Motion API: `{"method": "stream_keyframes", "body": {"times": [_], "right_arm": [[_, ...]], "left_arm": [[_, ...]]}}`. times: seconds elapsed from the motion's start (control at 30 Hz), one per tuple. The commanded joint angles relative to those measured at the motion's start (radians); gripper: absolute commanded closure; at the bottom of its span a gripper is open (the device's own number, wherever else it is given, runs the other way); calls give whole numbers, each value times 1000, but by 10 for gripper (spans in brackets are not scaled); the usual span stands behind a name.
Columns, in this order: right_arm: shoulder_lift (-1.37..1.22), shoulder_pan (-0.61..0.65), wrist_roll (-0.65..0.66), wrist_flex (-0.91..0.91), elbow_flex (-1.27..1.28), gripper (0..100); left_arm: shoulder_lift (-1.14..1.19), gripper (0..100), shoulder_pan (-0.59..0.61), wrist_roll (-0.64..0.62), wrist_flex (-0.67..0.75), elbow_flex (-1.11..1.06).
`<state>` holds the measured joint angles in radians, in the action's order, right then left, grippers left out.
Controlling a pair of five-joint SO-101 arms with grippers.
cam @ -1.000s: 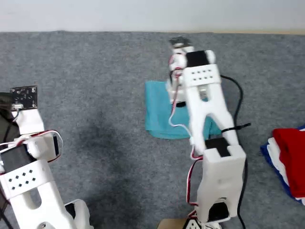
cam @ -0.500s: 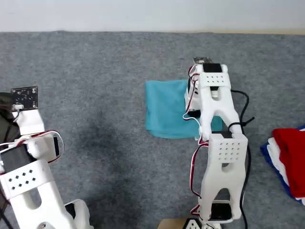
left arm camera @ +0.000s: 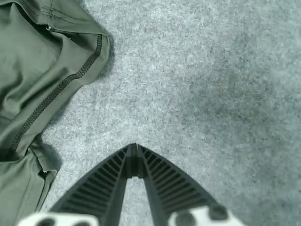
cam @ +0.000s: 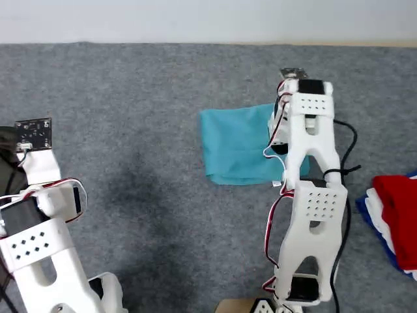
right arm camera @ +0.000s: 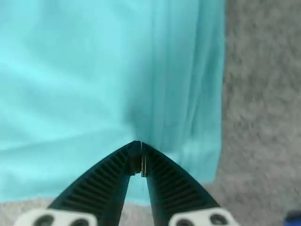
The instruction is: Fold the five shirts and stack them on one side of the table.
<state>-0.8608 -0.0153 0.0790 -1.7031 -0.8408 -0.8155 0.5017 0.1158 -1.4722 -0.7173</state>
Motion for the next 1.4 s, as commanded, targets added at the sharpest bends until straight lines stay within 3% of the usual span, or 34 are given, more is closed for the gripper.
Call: {"method": "stream_keyframes", "body": {"times": [0.0, 0.23, 0.47, 0.87, 1.37], "right_arm": [[82, -10, 14, -87, -112, 986], [254, -16, 8, -91, 123, 813], [328, -18, 3, -76, 331, 911], [211, -79, -37, -35, 338, 911], [122, -33, -49, -4, 333, 930]], "left_arm": [[-14, 996, 6, 6, -8, 5], [-14, 996, 3, 6, -9, 5], [-14, 996, 3, 6, -11, 5], [-14, 996, 3, 6, -11, 5], [-14, 996, 2, 6, -11, 5]]}}
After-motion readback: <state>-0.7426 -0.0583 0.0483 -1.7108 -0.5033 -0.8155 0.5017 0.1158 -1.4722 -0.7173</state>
